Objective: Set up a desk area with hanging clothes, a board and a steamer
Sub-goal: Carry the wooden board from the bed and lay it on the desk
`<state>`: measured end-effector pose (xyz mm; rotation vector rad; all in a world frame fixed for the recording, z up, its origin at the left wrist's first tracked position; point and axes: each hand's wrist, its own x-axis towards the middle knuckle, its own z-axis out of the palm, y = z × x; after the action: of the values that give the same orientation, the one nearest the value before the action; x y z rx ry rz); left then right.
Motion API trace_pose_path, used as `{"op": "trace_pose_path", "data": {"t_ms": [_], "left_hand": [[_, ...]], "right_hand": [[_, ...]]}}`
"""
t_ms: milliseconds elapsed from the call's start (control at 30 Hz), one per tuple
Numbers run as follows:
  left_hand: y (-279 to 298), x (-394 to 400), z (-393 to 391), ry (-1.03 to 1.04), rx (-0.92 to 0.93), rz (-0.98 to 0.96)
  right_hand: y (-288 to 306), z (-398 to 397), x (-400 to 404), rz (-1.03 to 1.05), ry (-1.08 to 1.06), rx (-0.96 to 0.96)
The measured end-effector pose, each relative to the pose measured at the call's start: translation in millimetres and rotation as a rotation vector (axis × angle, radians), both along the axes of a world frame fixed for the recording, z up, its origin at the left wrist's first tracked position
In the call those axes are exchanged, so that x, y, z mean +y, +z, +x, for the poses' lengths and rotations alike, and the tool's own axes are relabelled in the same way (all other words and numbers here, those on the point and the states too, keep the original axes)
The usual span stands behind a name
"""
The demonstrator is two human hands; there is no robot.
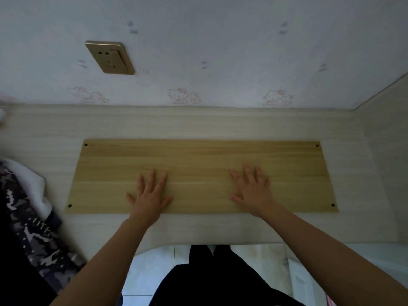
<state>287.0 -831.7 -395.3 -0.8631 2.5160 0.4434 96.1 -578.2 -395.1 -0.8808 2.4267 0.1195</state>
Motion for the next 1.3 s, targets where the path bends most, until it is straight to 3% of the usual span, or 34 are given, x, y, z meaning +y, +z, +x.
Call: {"op": "trace_pose_path", "data": {"t_ms": [400, 533, 833, 967, 1167, 1300], "left_hand": [[22.3, 16.5, -25.2, 0.031, -0.027, 0.043], [32.7, 48.4, -43.6, -0.028, 0.045, 0.066], [34.5, 105.3, -43.0, -0.101, 0.126, 0.147], [38.8, 118.6, -32.3, -0.129, 0.217, 0.145], [45.3, 139.0, -12.4, -0.314, 0.381, -0.020], [44.3, 151.0, 11.1, -0.375, 0.419, 0.023]], "right_hand": [[27.8, -14.7, 4.7, -0.015, 0.000, -0.108], [41.1, -16.2, 12.4, -0.045, -0.034, -0.162], [44.3, 2.9, 30.5, -0.077, 0.066, -0.065], [50.1, 23.2, 43.9, -0.129, 0.034, -0.043], [55.0, 70.1, 73.0, -0.174, -0.038, 0.106], [53.9, 122.5, 88.7, -0.154, -0.154, 0.162]]}}
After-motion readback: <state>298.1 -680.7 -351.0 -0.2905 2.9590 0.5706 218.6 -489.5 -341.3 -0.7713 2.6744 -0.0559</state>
